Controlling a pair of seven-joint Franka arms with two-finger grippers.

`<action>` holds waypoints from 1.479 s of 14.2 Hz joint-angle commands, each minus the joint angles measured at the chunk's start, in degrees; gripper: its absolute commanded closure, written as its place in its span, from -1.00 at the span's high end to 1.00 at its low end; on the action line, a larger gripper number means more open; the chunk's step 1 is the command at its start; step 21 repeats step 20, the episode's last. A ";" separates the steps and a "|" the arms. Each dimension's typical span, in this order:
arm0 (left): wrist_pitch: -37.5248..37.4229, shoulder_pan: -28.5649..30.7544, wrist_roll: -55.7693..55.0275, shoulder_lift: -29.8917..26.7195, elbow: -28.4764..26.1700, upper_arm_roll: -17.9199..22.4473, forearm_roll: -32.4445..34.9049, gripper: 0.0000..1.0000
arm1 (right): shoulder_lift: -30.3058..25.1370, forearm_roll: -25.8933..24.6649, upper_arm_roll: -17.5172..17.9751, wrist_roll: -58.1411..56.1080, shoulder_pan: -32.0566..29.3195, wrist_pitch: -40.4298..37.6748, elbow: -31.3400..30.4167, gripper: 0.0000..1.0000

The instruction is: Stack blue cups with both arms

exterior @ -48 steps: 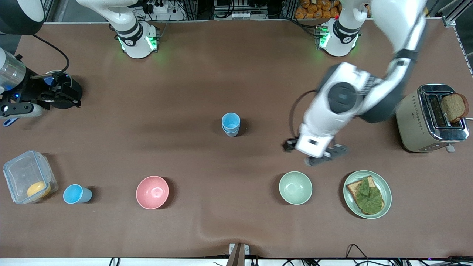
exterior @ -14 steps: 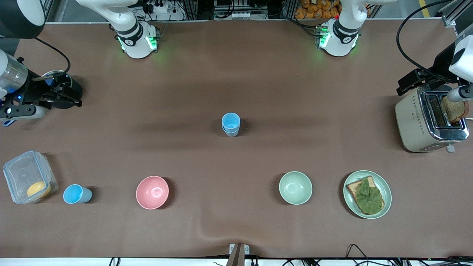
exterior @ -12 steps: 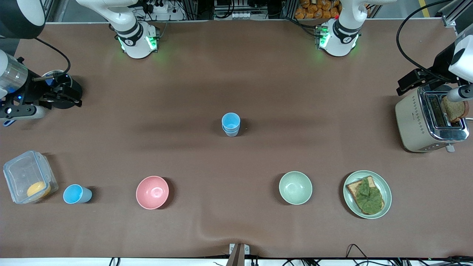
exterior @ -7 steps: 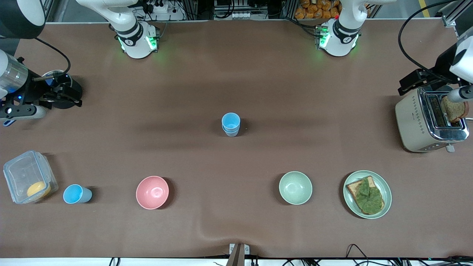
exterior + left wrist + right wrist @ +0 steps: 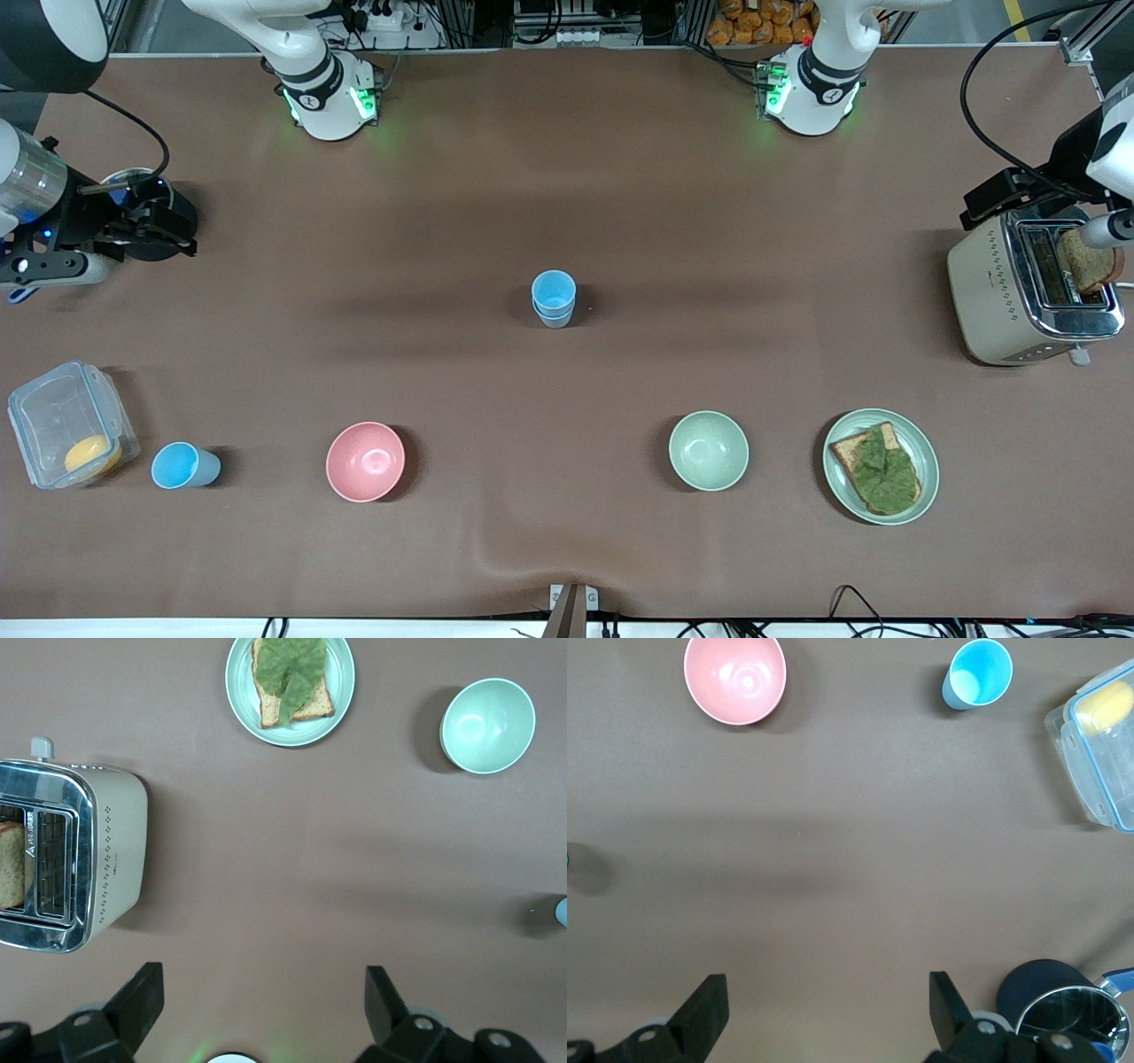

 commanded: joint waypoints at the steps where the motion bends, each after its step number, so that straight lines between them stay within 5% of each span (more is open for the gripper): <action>1: -0.40 0.32 -0.32 -1.26 -0.72 0.02 -1.20 1.00 | 0.12 -0.04 0.90 -0.49 -1.32 -0.79 0.68 1.00; 21: -1.98 0.67 2.76 -0.47 1.30 0.55 -0.67 1.00 | 0.03 -0.04 0.90 -0.49 -1.32 -0.70 0.68 1.00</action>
